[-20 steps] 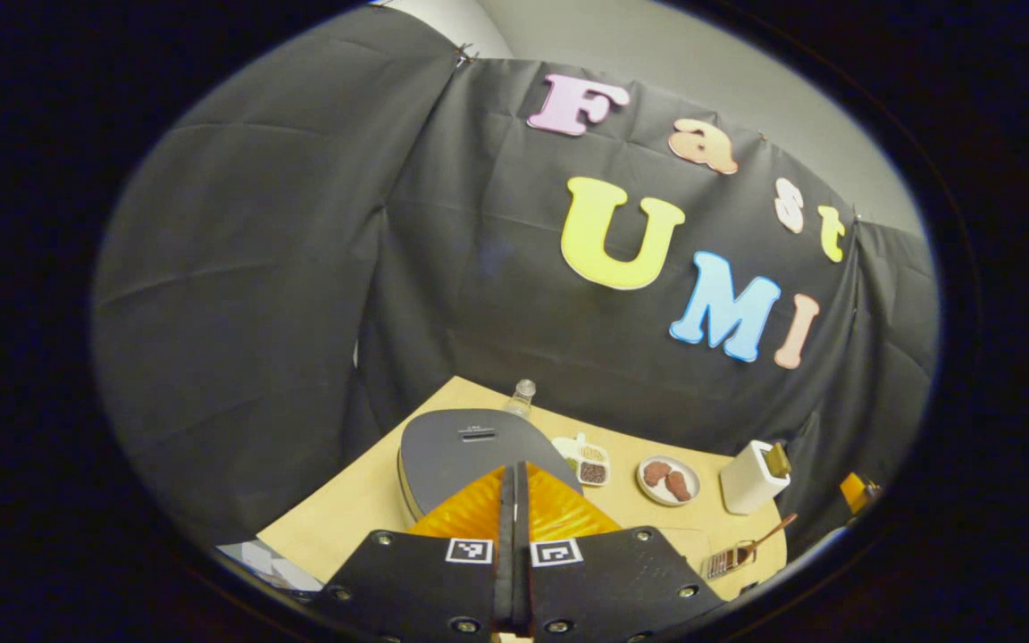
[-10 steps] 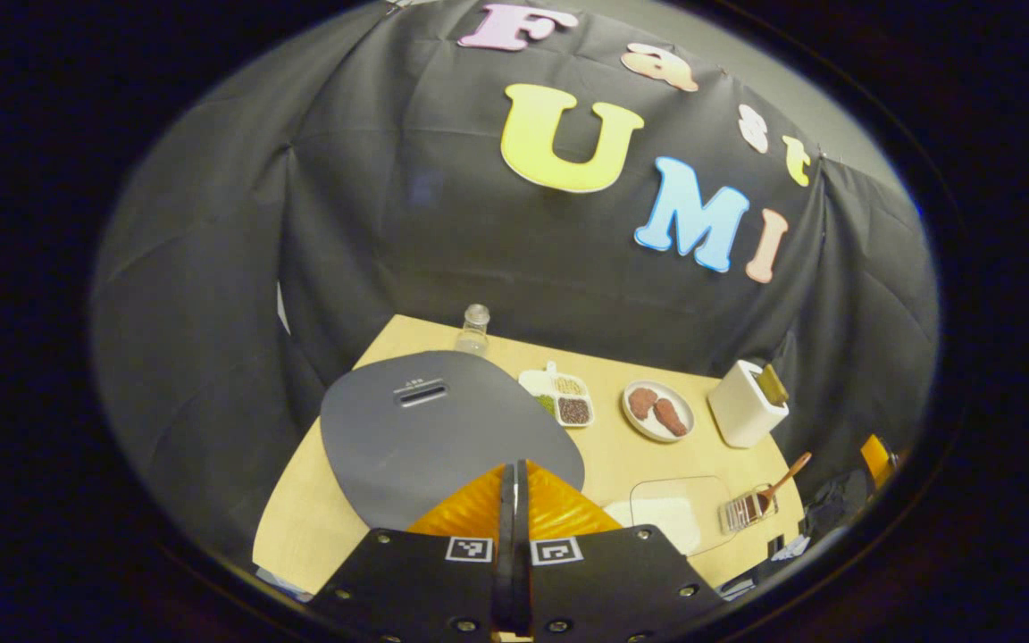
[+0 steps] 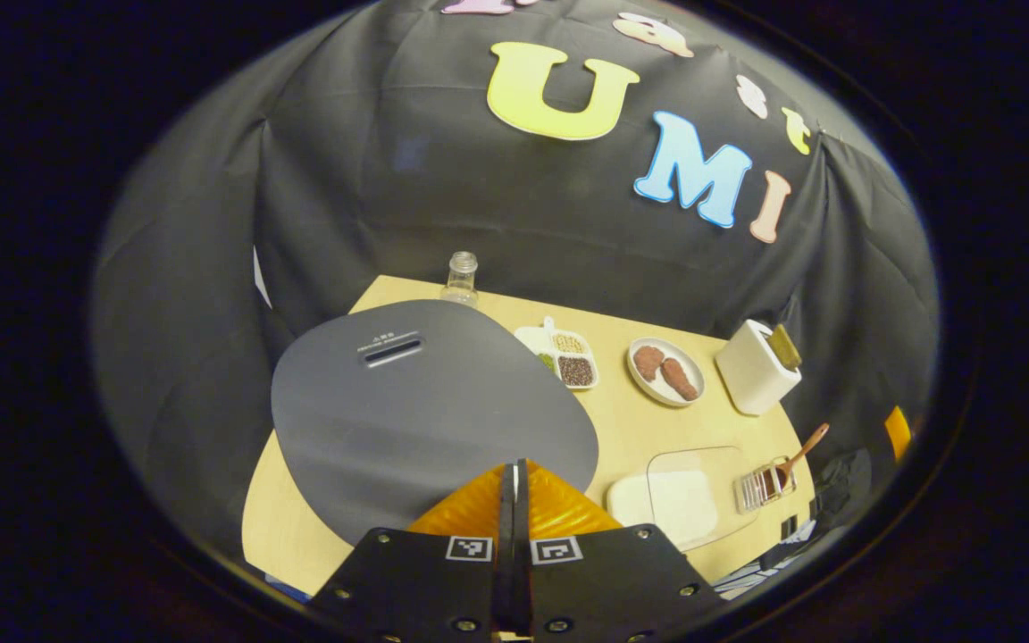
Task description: Close the left gripper, press the button to open the rice cooker; take a wooden spoon from the chopstick holder with the right hand, scoop a spoonful of rice and pour it into the rice cooker, then put the wooden spoon back into the chopstick holder.
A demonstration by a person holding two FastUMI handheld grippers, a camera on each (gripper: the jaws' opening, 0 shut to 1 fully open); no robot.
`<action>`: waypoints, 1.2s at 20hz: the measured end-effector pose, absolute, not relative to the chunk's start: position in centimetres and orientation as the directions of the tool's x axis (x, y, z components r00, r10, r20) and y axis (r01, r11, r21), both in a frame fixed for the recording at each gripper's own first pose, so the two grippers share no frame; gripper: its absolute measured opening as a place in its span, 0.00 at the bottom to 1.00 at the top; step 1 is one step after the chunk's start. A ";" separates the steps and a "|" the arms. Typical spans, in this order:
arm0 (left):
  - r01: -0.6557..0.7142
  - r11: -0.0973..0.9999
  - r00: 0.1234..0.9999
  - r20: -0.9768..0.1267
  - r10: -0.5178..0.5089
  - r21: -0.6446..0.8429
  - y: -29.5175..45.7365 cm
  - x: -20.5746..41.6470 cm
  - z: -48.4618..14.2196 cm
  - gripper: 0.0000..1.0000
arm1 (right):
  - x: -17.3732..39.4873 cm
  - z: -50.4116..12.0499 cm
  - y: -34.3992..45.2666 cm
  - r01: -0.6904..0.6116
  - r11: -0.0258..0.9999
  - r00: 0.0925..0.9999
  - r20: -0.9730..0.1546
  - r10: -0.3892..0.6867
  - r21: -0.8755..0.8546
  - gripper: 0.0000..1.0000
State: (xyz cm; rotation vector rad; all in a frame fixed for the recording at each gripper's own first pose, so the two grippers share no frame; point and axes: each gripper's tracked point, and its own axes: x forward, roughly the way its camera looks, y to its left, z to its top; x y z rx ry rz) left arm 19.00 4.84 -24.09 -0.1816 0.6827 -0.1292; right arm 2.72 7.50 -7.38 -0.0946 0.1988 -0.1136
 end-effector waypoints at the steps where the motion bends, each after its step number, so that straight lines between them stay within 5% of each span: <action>1: 0.040 0.978 0.768 -0.620 -0.161 -0.205 4.8 19.1 -24.4 0.01 | 3.1 -7.3 7.3 0.100 0.990 0.974 -0.194 -0.117 -0.096 0.97; 19: -0.107 0.979 0.756 -0.654 -0.033 -0.173 5.0 18.4 -25.3 0.02 | 6.4 -10.2 1.5 0.076 0.996 0.956 -0.280 -0.085 -0.041 0.99; 24: -0.194 0.949 0.902 -0.425 0.073 -0.248 6.4 18.5 -17.1 0.00 | 6.6 -10.1 0.4 0.094 0.995 0.955 -0.281 -0.097 -0.022 0.98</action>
